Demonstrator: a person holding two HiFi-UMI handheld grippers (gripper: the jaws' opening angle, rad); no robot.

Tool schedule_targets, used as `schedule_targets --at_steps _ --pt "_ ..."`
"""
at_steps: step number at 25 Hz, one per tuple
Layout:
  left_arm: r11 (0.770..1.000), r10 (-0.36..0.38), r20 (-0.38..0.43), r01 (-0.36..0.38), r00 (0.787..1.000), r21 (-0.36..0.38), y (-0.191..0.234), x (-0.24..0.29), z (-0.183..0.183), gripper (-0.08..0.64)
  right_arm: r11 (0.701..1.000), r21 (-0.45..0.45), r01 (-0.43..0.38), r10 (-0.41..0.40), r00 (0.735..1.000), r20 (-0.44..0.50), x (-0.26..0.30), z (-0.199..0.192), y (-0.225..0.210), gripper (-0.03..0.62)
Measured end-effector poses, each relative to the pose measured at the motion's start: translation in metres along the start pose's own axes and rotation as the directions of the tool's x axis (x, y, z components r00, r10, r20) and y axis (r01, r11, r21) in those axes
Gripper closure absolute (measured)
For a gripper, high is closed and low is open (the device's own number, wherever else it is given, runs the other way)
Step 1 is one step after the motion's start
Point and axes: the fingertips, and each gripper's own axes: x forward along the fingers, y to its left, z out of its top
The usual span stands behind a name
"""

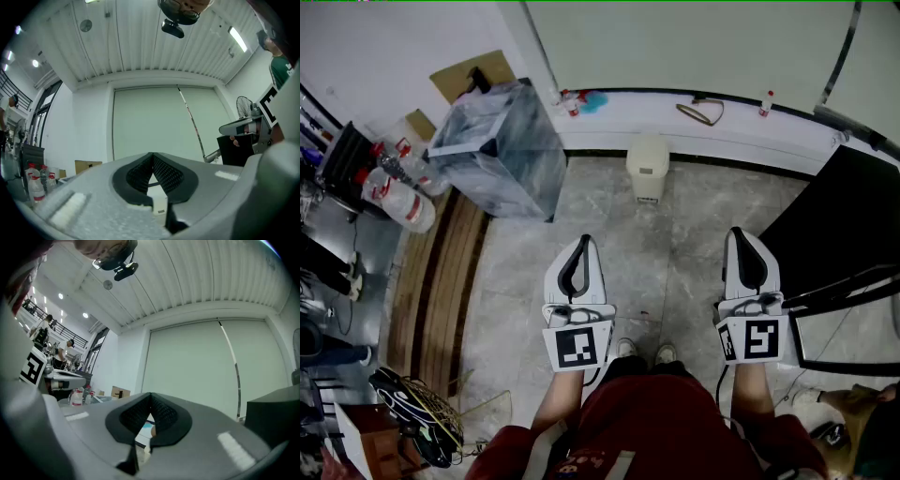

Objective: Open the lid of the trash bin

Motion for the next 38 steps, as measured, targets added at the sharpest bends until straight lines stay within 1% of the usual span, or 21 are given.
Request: schedule_targets --at_steps 10,15,20,25,33,38 --pt "1.0 0.009 0.035 -0.009 0.999 0.005 0.031 0.001 0.006 0.555 1.0 -0.014 0.0 0.0 1.0 0.025 0.021 0.012 0.022 0.594" --pt "1.0 0.015 0.03 -0.015 0.999 0.001 0.053 -0.003 -0.003 0.555 0.999 0.033 -0.01 0.009 0.999 0.042 0.034 0.01 0.045 0.592" --pt "1.0 0.018 0.028 -0.018 0.999 -0.007 0.077 -0.009 -0.011 0.555 1.0 0.029 -0.009 0.008 0.999 0.037 0.042 0.008 0.07 0.592" --pt "1.0 0.012 0.019 -0.011 1.0 -0.017 0.093 -0.011 -0.026 0.555 1.0 0.025 -0.001 0.0 1.0 0.017 0.047 -0.002 0.085 0.593" --pt "0.999 0.01 0.0 -0.01 1.0 -0.032 0.105 0.014 -0.047 0.555 0.999 0.036 0.012 -0.012 1.0 -0.006 0.074 -0.022 0.081 0.594" --pt "1.0 0.003 -0.015 -0.003 1.0 -0.026 0.105 0.051 -0.059 0.555 0.999 0.044 -0.002 0.003 1.0 -0.017 0.109 -0.037 0.069 0.594"
